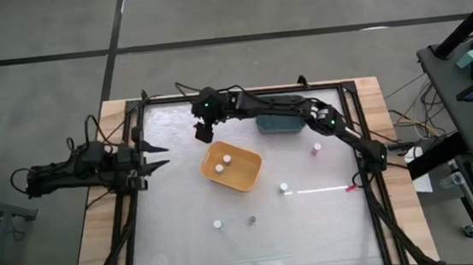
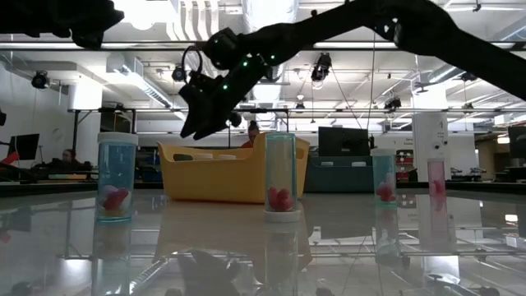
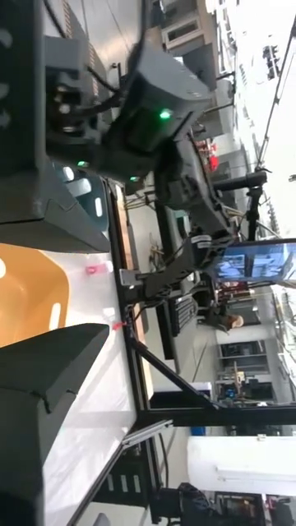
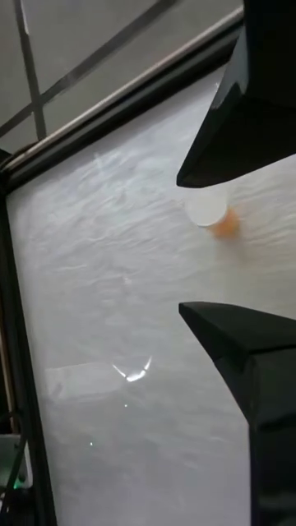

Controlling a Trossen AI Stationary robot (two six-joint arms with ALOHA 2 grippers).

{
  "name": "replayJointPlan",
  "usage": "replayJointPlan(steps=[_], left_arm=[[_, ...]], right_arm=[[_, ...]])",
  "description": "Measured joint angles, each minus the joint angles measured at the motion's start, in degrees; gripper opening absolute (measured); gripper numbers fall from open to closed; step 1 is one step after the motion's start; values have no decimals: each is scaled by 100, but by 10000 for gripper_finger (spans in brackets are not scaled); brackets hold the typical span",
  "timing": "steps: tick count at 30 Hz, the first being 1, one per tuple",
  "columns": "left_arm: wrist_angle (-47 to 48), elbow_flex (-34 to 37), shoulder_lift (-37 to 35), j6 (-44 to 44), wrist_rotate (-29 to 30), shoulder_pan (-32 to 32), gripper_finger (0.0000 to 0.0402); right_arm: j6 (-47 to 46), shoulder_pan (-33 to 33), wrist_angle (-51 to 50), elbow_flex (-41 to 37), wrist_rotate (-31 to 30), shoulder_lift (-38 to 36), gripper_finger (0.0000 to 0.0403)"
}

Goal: Pick and place medicine bottles into bin by pill shape (circle, oval)
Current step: Put the yellow pill bottle into the yellow bin

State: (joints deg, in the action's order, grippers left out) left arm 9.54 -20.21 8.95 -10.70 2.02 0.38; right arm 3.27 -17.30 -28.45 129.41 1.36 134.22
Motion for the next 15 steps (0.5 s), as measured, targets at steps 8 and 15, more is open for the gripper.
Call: replayJointPlan(steps=[8, 15], left_arm=[[0, 0, -13, -21, 0, 0, 134], [-2, 0, -8, -36, 4, 0, 134]], right_arm=[[-129, 0, 24, 389, -64, 441, 227], [-85, 0, -1, 369, -200, 456, 227]])
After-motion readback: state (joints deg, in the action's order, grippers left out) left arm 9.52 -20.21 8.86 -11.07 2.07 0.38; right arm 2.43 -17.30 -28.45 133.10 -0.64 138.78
